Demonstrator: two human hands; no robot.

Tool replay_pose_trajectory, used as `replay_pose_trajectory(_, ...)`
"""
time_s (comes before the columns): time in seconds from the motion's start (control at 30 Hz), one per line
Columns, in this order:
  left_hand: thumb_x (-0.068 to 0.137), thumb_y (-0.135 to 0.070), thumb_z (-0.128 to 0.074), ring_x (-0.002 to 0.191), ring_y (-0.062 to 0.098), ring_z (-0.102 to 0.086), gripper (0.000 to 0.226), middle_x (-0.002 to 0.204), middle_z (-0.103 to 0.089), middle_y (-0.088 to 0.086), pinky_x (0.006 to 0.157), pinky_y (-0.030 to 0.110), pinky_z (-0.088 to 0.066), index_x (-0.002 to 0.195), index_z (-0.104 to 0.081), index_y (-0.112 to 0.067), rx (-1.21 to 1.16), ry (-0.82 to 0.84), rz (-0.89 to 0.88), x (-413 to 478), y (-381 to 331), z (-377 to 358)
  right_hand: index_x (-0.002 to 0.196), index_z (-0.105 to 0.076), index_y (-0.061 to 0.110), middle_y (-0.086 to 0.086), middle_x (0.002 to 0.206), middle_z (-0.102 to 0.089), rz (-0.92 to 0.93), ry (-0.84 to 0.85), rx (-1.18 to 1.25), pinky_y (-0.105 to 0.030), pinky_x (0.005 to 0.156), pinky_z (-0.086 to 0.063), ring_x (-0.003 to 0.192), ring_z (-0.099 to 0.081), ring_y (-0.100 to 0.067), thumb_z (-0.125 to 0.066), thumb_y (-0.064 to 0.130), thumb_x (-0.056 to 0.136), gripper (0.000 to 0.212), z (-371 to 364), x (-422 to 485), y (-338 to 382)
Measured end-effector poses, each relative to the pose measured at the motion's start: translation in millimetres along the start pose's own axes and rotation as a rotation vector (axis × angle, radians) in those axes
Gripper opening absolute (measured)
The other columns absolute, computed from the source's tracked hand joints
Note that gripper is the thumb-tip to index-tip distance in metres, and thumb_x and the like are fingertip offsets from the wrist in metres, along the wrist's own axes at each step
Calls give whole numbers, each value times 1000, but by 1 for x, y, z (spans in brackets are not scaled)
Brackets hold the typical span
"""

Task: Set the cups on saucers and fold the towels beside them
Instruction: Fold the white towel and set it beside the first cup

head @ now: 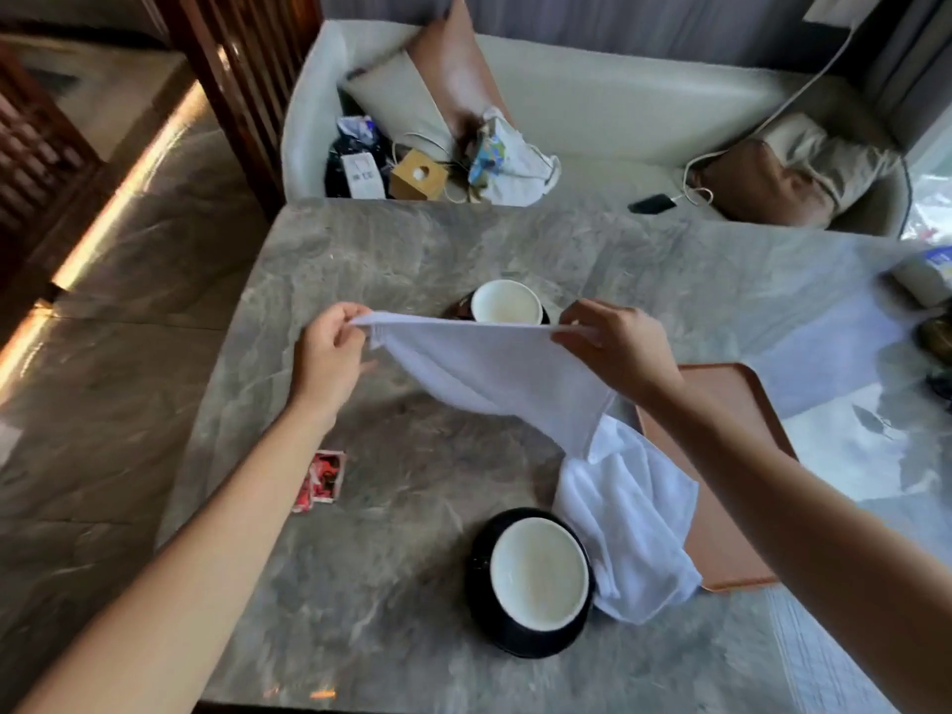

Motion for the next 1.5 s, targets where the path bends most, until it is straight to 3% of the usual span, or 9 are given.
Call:
replay_pose_trajectory(0.27, 84, 2, -38, 73, 2, -52, 31, 77, -55, -5, 74, 22, -41, 78, -55, -24, 1, -221, -375, 37, -119, 118, 74, -71, 10, 0, 70, -63, 9, -252, 348, -20, 60, -39, 64, -55, -5, -75, 23, 75, 14, 59, 101, 86)
replay_pose_trajectory(0.47, 91, -11, -39, 63, -13, -50, 35, 68, -50, -17, 62, 3, -36, 71, -52, -36, 103, -149, -471, 23, -146, 161, 66, -71, 27, 14, 61, -63, -36, 4, 890, -23, 62, -39, 67, -52, -6, -73, 20, 77, 13, 36, 128, 113)
replay_pose_trajectory(0.63, 95, -27, -42, 75, 8, -49, 24, 77, -52, -4, 68, 34, -40, 78, -57, -34, 110, -98, -214, 18, -51, 169, 80, -69, 9, -3, 71, -64, -186, 409, 1084, -23, 57, -46, 67, -57, -16, -60, 24, 78, 18, -54, 90, 93)
replay_pose_trajectory(0.77, 95, -30, -47, 81, 3, -59, 20, 90, -65, -11, 63, 26, -48, 107, -62, -27, 5, -118, 124, -16, 62, 161, 79, -70, 8, 0, 67, -62, -281, 711, 1047, -18, 51, -42, 63, -55, -10, -57, 24, 80, 21, -123, 23, 76)
replay_pose_trajectory(0.97, 93, -24, -46, 75, -8, -62, 28, 75, -72, -18, 69, 8, -47, 79, -70, -29, 21, -2, 357, -82, 162, 121, 77, -64, 9, -3, 65, -56, -451, 1051, 932, -21, 48, -45, 58, -53, -13, -62, 31, 84, 23, -198, -66, 32)
replay_pose_trajectory(1.07, 92, -27, -45, 93, 7, -57, 26, 92, -67, -5, 80, 20, -41, 93, -67, -14, 61, 63, 408, -89, 184, 110, 81, -66, 8, -5, 66, -57, -508, 989, 906, -27, 49, -47, 59, -55, -19, -59, 29, 82, 22, -212, -79, 17)
replay_pose_trajectory(1.3, 97, -12, -40, 78, 18, -44, 31, 83, -51, 12, 60, 22, -37, 92, -54, 16, 159, -45, 189, -24, 166, 113, 87, -69, 25, 5, 69, -66, -500, 589, 946, -25, 54, -50, 65, -61, -11, -47, 14, 97, 27, -224, -23, 8)
replay_pose_trajectory(1.4, 97, -10, -41, 71, 19, -36, 33, 78, -43, 10, 57, 26, -26, 79, -51, 15, 239, -71, 150, 4, 169, 114, 75, -68, 30, 15, 54, -57, -434, 507, 886, -13, 45, -39, 50, -50, 2, -47, 9, 97, 37, -233, -4, 11)
replay_pose_trajectory(1.5, 96, -11, -43, 58, 5, -29, 33, 65, -32, 7, 48, 21, -19, 64, -42, -2, 345, -66, 110, 20, 176, 114, 79, -67, 24, 13, 58, -55, -412, 463, 756, -26, 53, -41, 56, -49, -5, -48, 8, 94, 29, -243, 1, 2)
Point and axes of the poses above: each hand's wrist, its own x-axis towards the middle knuckle, its own z-axis out of the back of the hand, y = z × x, the point moved 9 cm from there along x, towards the middle knuckle
